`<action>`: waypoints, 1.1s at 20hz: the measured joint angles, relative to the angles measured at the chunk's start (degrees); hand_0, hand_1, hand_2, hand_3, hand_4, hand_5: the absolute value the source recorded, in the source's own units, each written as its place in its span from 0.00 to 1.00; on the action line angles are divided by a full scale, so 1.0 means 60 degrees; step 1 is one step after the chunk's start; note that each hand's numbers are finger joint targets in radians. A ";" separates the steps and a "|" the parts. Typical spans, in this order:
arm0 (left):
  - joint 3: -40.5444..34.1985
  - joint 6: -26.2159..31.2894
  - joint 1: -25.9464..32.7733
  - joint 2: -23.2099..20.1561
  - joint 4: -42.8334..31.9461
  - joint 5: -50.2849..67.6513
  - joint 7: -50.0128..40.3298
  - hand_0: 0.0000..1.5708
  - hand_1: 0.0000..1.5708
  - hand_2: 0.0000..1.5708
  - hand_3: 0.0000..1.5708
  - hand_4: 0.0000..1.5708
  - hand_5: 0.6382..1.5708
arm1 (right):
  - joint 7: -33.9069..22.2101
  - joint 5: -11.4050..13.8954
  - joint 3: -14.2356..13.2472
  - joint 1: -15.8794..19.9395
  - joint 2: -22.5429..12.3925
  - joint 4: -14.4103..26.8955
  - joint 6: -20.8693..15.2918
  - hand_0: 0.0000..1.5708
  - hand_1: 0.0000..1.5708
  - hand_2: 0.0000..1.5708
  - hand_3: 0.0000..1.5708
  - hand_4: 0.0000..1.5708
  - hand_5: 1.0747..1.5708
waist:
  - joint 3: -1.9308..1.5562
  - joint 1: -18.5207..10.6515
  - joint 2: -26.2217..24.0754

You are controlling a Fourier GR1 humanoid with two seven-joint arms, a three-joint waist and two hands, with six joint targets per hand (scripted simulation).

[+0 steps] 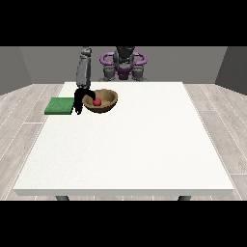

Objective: Pick the cup and pour the ball into the bowl, then pick the bowl and place it on the pad

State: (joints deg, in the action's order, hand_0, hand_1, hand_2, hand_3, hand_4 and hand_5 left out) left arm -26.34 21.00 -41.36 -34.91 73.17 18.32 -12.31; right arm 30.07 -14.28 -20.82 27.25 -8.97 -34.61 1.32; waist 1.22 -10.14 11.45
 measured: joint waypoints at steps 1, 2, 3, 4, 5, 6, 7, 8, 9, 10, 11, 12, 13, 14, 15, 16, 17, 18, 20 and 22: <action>-0.0002 -0.0031 -0.0084 -0.0036 0.0081 0.0029 -0.0065 0.00 0.00 0.00 0.00 0.65 0.96 | 0.0092 0.0074 0.0001 -0.0093 -0.0087 0.0003 -0.0115 1.00 1.00 1.00 0.50 0.54 0.83 | 0.0053 -0.0015 0.0038; -0.0058 0.0007 -0.0139 -0.0103 0.0088 0.0117 -0.0109 0.00 0.00 0.00 0.00 0.65 0.96 | 0.0104 0.0146 -0.0008 -0.0194 -0.0227 0.0004 -0.0248 1.00 1.00 1.00 0.98 0.58 0.80 | 0.0096 -0.0062 0.0074; -0.0110 0.0037 -0.0173 -0.0136 0.0105 0.0187 -0.0088 0.00 0.00 0.00 0.00 0.65 0.96 | 0.0135 0.0206 0.0005 -0.0274 -0.0293 -0.0046 -0.0394 1.00 1.00 1.00 1.00 0.60 0.80 | 0.0135 -0.0122 0.0132; -0.0146 0.0074 -0.0172 -0.0151 0.0126 0.0237 -0.0050 0.00 0.00 0.00 0.00 0.67 0.95 | 0.0207 0.0261 0.0023 -0.0358 -0.0289 -0.0124 -0.0587 1.00 1.00 1.00 1.00 0.58 0.81 | 0.0165 -0.0201 0.0171; -0.0161 0.0112 -0.0164 -0.0161 0.0149 0.0302 -0.0088 0.00 0.00 0.00 0.00 0.68 0.95 | 0.0246 0.0276 0.0033 -0.0433 -0.0314 -0.0163 -0.0687 1.00 1.00 1.00 1.00 0.58 0.85 | 0.0149 -0.0275 0.0158; -0.0176 0.0120 -0.0220 -0.0194 0.0160 0.0347 -0.0124 0.00 0.00 0.00 0.00 0.70 0.94 | 0.0350 0.0349 0.0082 -0.0478 -0.0306 -0.0226 -0.0832 1.00 1.00 1.00 0.98 0.59 0.88 | 0.0161 -0.0300 0.0197; -0.0197 0.0139 -0.0212 -0.0201 0.0158 0.0380 -0.0113 0.00 0.00 0.00 0.00 0.71 0.94 | 0.0380 0.0345 0.0092 -0.0539 -0.0311 -0.0319 -0.0938 1.00 1.00 1.00 0.90 0.59 0.91 | 0.0154 -0.0341 0.0226; -0.0212 0.0173 -0.0255 -0.0221 0.0138 0.0443 -0.0138 0.00 0.00 0.00 0.00 0.72 0.94 | 0.0362 0.0345 0.0111 -0.0588 -0.0308 -0.0410 -0.1073 1.00 1.00 1.00 0.91 0.60 0.92 | 0.0147 -0.0373 0.0248; -0.0219 0.0195 -0.0257 -0.0231 0.0131 0.0469 -0.0140 0.00 0.00 0.00 0.00 0.73 0.95 | 0.0314 0.0374 0.0146 -0.0641 -0.0317 -0.0481 -0.1233 1.00 1.00 1.00 0.87 0.61 0.93 | 0.0130 -0.0417 0.0230; -0.0239 0.0212 -0.0239 -0.0239 0.0123 0.0498 -0.0141 0.00 0.00 0.00 0.00 0.74 0.95 | 0.0263 0.0407 0.0199 -0.0703 -0.0347 -0.0547 -0.1322 1.00 1.00 1.00 0.82 0.63 0.94 | 0.0109 -0.0461 0.0205; -0.0264 0.0227 -0.0256 -0.0274 0.0072 0.0520 -0.0144 0.00 0.00 0.00 0.00 0.74 0.96 | 0.0113 0.0474 0.0285 -0.0722 -0.0368 -0.0609 -0.1460 1.00 1.00 1.00 0.79 0.64 0.95 | 0.0092 -0.0463 0.0169; -0.0276 0.0304 -0.0198 -0.0268 0.0023 0.0556 -0.0101 0.00 0.00 0.00 0.00 0.75 0.95 | -0.0062 0.0478 0.0328 -0.0772 -0.0406 -0.0701 -0.1568 1.00 1.00 1.00 0.81 0.65 0.95 | 0.0065 -0.0501 0.0146; -0.0280 0.0291 -0.0175 -0.0282 -0.0089 0.0553 -0.0166 0.00 0.00 0.00 0.00 0.76 0.95 | -0.0372 0.0560 0.0452 -0.0757 -0.0432 -0.0740 -0.1705 1.00 1.00 1.00 0.79 0.64 0.95 | 0.0017 -0.0465 0.0031; -0.0318 0.0336 -0.0101 -0.0325 -0.0220 0.0547 -0.0149 0.00 0.00 0.00 0.00 0.76 0.95 | -0.0700 0.0588 0.0560 -0.0752 -0.0490 -0.0810 -0.1738 1.00 1.00 1.00 0.75 0.64 0.95 | -0.0048 -0.0427 -0.0039; -0.0344 0.0375 -0.0076 -0.0351 -0.0305 0.0560 -0.0127 0.00 0.00 0.00 0.00 0.76 0.95 | -0.1034 0.0565 0.0633 -0.0741 -0.0526 -0.0899 -0.1794 1.00 1.00 1.00 0.71 0.65 0.95 | -0.0098 -0.0405 -0.0088; -0.0376 0.0371 -0.0055 -0.0380 -0.0417 0.0555 -0.0131 0.00 0.00 0.00 0.00 0.76 0.95 | -0.1444 0.0603 0.0767 -0.0709 -0.0584 -0.0959 -0.1834 1.00 1.00 1.00 0.68 0.65 0.97 | -0.0154 -0.0356 -0.0186; -0.0377 0.0368 0.0023 -0.0401 -0.0514 0.0494 -0.0117 0.00 0.00 0.00 0.00 0.76 0.96 | -0.1888 0.0709 0.0890 -0.0682 -0.0721 -0.1011 -0.1962 1.00 1.00 1.00 0.66 0.65 0.97 | -0.0170 -0.0270 -0.0314; -0.0419 0.0376 0.0104 -0.0434 -0.0633 0.0480 -0.0111 0.00 0.00 0.00 0.00 0.76 0.97 | -0.2316 0.0809 0.0996 -0.0698 -0.0984 -0.1055 -0.1927 1.00 1.00 1.00 0.65 0.66 0.97 | -0.0174 -0.0155 -0.0419; -0.0577 0.0451 0.0372 -0.0535 -0.0955 0.0391 0.0149 0.00 0.00 0.00 0.00 0.76 0.97 | -0.3172 0.0978 0.1077 -0.0624 -0.1648 -0.1142 -0.1905 1.00 1.00 1.00 0.62 0.67 0.97 | -0.0167 0.0151 -0.0486; -0.0648 0.0471 0.0488 -0.0651 -0.1191 0.0302 0.0278 0.00 0.00 0.00 0.00 0.77 0.96 | -0.4024 0.1162 0.1161 -0.0422 -0.2366 -0.1174 -0.1786 1.00 1.00 1.00 0.53 0.66 0.98 | -0.0171 0.0413 -0.0545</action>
State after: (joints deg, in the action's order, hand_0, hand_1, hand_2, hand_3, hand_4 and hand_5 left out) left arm -30.23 23.82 -38.43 -38.82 66.02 20.13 -10.64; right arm 5.92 -7.31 -13.85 24.72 -23.17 -41.65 -9.40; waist 0.20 -7.66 8.18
